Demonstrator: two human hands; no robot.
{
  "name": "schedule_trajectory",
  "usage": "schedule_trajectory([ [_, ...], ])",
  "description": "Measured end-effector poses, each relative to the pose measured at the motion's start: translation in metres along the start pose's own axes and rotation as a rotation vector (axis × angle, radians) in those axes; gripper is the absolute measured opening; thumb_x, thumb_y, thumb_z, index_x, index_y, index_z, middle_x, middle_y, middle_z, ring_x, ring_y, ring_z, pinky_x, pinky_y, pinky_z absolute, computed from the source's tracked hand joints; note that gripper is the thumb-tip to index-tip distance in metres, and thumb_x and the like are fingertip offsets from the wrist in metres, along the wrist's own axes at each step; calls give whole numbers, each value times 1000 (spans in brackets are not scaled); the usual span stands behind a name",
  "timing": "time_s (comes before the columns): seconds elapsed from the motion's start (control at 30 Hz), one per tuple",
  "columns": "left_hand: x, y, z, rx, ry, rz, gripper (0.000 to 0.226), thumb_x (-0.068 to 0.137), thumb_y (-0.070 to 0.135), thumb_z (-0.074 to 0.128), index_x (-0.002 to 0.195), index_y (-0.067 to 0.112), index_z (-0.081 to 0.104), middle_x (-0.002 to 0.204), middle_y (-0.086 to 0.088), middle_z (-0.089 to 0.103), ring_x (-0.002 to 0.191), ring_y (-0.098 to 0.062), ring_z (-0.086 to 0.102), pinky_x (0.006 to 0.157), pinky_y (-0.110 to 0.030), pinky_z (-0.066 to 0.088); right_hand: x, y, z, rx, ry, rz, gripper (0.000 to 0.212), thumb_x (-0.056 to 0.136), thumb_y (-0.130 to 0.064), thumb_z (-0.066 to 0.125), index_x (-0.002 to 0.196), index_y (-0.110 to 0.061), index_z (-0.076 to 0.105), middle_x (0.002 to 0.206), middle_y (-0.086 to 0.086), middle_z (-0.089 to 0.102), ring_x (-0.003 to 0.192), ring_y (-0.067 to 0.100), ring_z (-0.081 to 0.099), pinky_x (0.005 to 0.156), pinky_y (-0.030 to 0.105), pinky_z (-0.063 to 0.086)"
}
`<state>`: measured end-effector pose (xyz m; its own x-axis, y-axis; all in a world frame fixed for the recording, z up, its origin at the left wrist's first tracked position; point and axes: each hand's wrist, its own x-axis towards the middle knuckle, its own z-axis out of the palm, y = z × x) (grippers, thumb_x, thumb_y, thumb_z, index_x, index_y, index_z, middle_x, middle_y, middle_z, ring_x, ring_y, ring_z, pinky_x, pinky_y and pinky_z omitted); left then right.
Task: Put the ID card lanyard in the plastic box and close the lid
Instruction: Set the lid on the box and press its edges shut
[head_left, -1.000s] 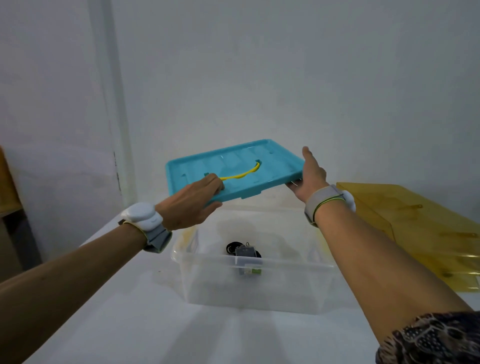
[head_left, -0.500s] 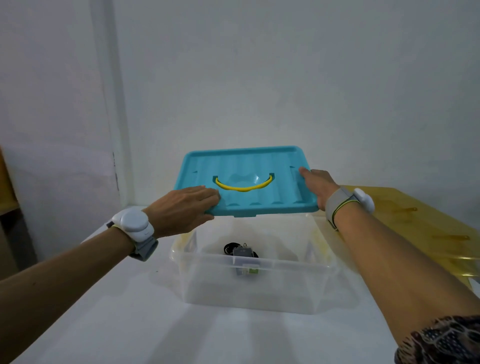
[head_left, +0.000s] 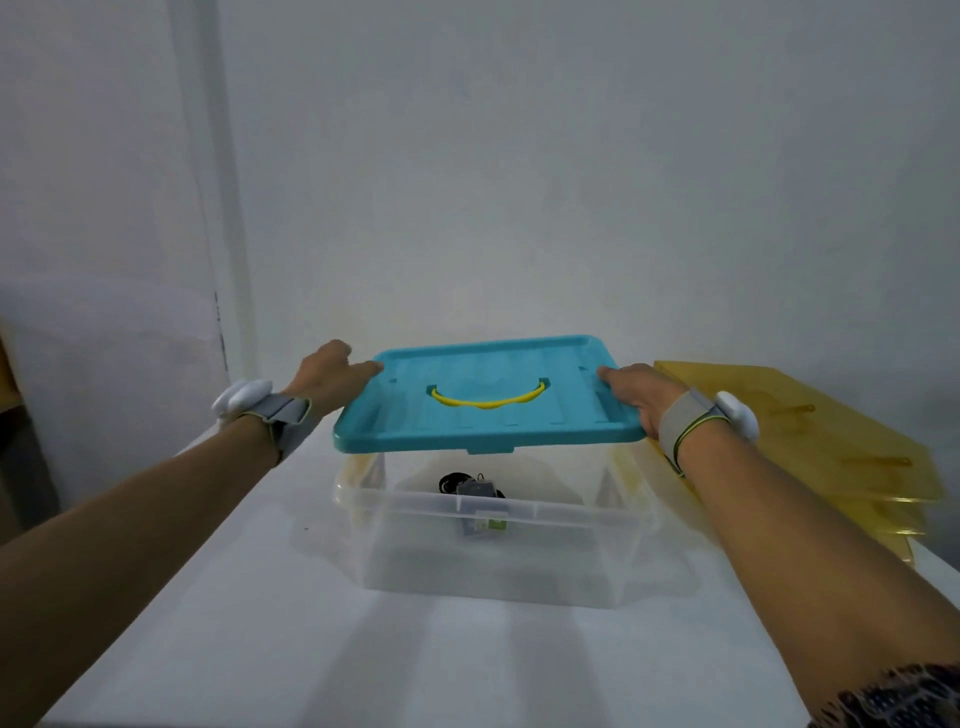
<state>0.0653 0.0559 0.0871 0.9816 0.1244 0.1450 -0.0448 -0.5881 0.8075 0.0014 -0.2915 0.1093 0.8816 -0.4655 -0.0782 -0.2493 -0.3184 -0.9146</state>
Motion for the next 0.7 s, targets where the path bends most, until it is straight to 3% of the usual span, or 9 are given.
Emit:
schedule_trajectory([
  [0.07, 3, -5, 5, -76, -1, -85, 52, 83, 35, 69, 121, 0, 59, 121, -15, 64, 105, -33, 65, 93, -45, 55, 1, 9, 0, -21, 6, 5, 41, 103, -28, 51, 128, 4, 55, 96, 13, 66, 61, 21, 59, 44, 26, 48],
  [0.13, 2, -6, 10, -85, -11, -114, 40, 81, 26, 73, 108, -3, 63, 109, -18, 69, 97, -34, 68, 90, -45, 57, 5, 18, -1, -33, 4, 16, 44, 103, -30, 52, 129, 4, 56, 110, 18, 69, 65, 23, 61, 52, 29, 49],
  [0.2, 0, -5, 14, -54, -23, -129, 37, 80, 21, 75, 105, -3, 64, 105, -18, 69, 95, -34, 68, 89, -45, 58, 5, 24, -2, -31, -3, 26, 43, 102, -31, 52, 130, 3, 56, 120, 20, 68, 70, 25, 62, 55, 31, 50],
  [0.33, -3, -7, 14, 19, -30, -137, 36, 75, 20, 78, 100, -2, 66, 102, -16, 71, 94, -32, 69, 87, -42, 58, 3, 30, -7, -85, -7, 39, 41, 101, -28, 54, 127, 3, 59, 119, 19, 69, 70, 26, 63, 58, 31, 50],
  [0.5, -14, -7, 15, 145, -53, -128, 31, 76, 28, 72, 93, 2, 64, 95, -13, 71, 89, -28, 69, 76, -35, 56, -5, 36, -11, -373, 35, -13, 26, 97, -17, 49, 110, 2, 61, 111, 18, 66, 97, 33, 65, 72, 33, 47],
  [0.6, -23, -6, 15, 250, -51, -93, 31, 77, 30, 69, 88, 1, 66, 86, -11, 68, 72, -24, 61, 60, -29, 46, -12, 37, -12, -569, 45, -50, 22, 96, -20, 46, 88, -3, 57, 100, 14, 61, 87, 31, 59, 62, 29, 40],
  [0.7, -27, -10, 16, 326, -54, -66, 33, 77, 33, 68, 86, 1, 68, 83, -10, 69, 65, -21, 58, 54, -26, 44, -15, 40, -11, -703, 78, -95, 30, 93, -30, 46, 95, -4, 61, 106, 15, 68, 84, 31, 62, 52, 28, 36],
])
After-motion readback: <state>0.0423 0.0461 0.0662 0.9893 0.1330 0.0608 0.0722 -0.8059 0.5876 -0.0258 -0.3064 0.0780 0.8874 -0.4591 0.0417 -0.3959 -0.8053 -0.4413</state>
